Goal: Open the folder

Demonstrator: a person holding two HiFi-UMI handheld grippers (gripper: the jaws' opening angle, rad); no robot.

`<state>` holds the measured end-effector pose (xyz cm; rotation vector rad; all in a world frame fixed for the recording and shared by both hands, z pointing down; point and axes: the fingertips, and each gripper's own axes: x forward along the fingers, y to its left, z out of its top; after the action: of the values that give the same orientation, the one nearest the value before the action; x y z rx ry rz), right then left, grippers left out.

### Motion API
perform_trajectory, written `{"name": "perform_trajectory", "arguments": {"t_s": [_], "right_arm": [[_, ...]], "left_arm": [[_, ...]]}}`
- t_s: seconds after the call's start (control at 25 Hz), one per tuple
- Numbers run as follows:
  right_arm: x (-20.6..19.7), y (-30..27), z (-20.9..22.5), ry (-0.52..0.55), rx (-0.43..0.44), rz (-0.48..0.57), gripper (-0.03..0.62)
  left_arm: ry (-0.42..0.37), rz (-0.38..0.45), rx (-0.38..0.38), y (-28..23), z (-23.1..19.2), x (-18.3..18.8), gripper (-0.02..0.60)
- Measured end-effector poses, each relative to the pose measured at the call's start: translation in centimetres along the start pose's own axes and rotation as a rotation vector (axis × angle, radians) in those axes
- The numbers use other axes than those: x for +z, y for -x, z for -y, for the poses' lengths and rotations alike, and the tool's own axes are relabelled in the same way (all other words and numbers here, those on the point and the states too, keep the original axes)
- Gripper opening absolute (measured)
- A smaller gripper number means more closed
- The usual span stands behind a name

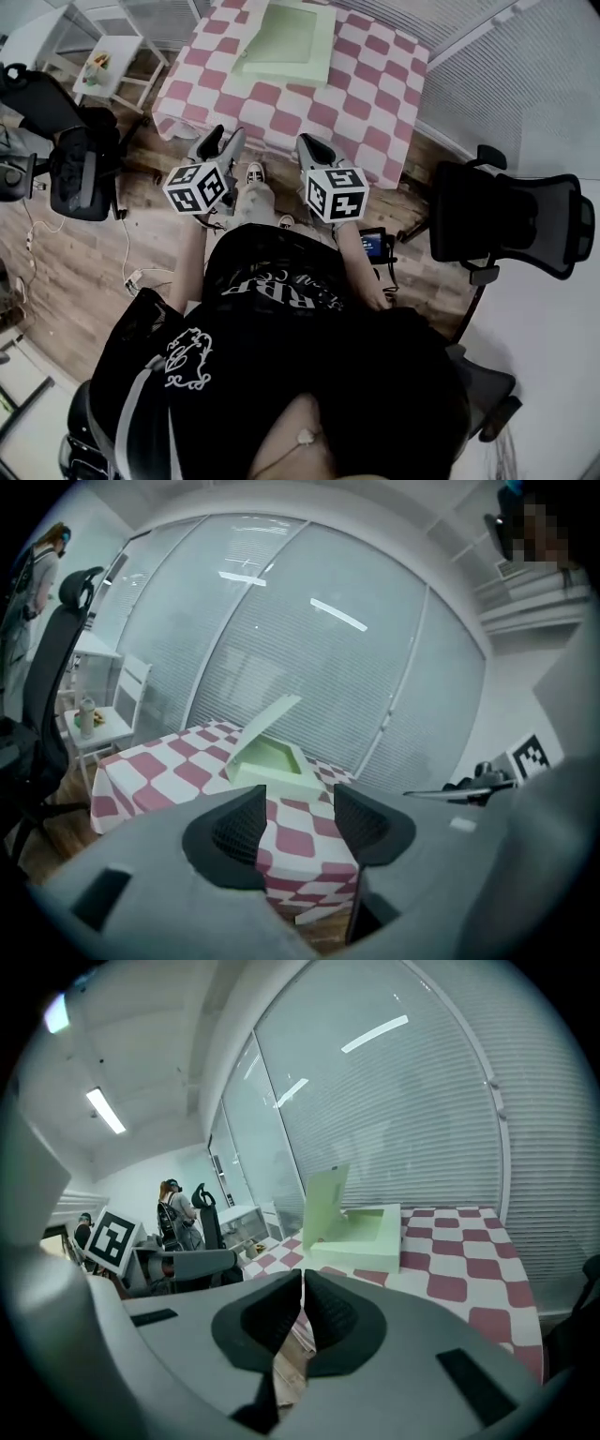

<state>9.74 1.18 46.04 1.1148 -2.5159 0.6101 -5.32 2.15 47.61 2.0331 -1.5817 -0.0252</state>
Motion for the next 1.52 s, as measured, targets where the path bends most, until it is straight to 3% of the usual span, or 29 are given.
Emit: {"name": "perform_trajectory", "arguments": {"t_s": [0.12, 0.36, 0.72, 1.16, 1.52], "right_arm": [[-0.6, 2.4, -0.6, -0.038, 0.011, 0.044, 0.014], [-1.1, 4.8, -2.1, -0.041, 0.052, 0.068, 0.014], [-2.3, 5.3, -5.7, 0.029, 0.045, 0.075, 0.014], [-5.0, 4.7, -13.2, 0.023, 0.037, 0.046, 0.014], [-5.7, 5.6, -14.9, 0.030, -0.002, 0.040, 0.014]], "left_arm": [[-0.062, 0.000, -0.040, 2.2, 4.0, -0.9, 0.233], [-0.083, 0.014, -0.075, 5.4, 7.1, -1.2, 0.230], [-0.112, 0.000, -0.106, 8.6, 6.7, -1.9, 0.219], [-0.152, -0.067, -0.186, 13.9, 5.1, -3.2, 0.218], [-0.148, -0.058, -0.260, 15.3, 5.6, -3.3, 0.218]]}}
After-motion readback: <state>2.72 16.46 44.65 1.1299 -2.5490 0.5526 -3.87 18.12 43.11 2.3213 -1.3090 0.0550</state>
